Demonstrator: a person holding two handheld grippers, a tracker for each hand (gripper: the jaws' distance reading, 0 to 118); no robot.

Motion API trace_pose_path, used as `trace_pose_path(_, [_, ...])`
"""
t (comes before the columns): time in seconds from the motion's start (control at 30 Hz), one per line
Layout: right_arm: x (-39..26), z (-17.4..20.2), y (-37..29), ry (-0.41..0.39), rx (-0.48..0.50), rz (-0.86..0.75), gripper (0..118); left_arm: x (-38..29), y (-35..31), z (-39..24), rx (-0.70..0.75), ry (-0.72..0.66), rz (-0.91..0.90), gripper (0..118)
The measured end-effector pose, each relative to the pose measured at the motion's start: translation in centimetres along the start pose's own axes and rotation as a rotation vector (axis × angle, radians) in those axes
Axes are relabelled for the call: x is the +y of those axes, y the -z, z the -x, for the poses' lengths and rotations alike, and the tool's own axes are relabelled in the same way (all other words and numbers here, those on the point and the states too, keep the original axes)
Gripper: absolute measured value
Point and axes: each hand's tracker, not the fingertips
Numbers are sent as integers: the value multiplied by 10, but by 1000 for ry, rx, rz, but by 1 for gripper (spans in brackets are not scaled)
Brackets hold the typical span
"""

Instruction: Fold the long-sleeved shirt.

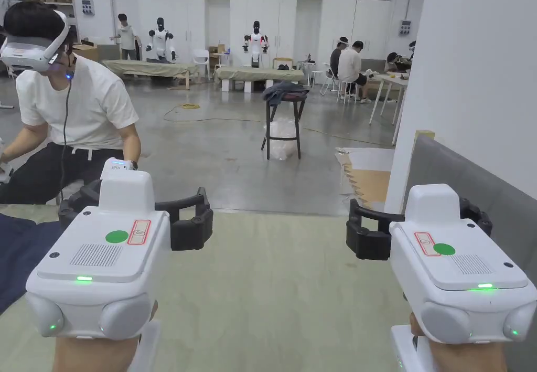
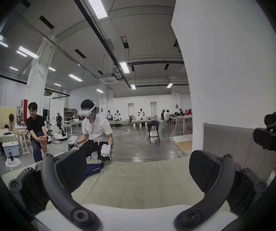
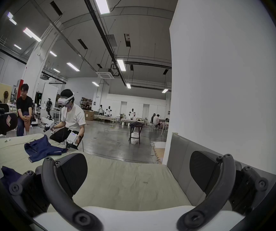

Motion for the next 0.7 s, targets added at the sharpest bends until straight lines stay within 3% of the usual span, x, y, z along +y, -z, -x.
trace_pose_path(0.7, [3,2,-2,13,-17,-19,118,3,-7,-9,-16,21,-22,111])
